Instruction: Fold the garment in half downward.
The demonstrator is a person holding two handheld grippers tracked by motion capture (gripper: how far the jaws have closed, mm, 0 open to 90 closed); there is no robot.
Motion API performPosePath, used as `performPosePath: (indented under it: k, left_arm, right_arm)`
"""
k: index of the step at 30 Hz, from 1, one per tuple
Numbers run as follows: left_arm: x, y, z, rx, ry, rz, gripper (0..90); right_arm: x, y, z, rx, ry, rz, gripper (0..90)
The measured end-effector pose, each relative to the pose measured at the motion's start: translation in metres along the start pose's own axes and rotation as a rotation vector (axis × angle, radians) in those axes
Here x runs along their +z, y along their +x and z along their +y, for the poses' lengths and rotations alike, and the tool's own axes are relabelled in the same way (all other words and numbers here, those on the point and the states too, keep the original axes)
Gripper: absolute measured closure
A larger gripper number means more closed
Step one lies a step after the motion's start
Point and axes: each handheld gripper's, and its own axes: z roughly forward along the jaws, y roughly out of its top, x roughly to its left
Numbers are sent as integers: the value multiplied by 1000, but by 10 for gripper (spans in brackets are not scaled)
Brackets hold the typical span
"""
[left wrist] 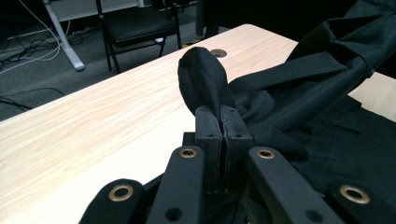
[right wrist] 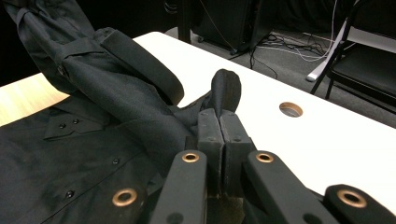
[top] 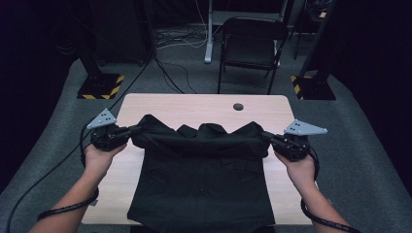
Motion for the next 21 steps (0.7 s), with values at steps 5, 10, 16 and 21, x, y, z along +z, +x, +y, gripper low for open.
performPosePath:
  k: [5, 10, 16, 21]
  left_arm:
    - [-3, -2, -5, -2, -4, -9, 873]
    - [-6, -4, -8, 0, -6, -13, 873]
    - [-10, -8, -14, -2, -1, -19, 873]
    - [-12, -11, -19, -4, -2, -27, 873]
  right_arm:
    - [-2, 3, -3, -2, 2, 7, 890]
    - [-5, 6, -5, -5, 1, 15, 890]
    - [-7, 9, -11, -7, 7, 28, 890]
    - [-9, 12, -15, -5, 11, 35, 890]
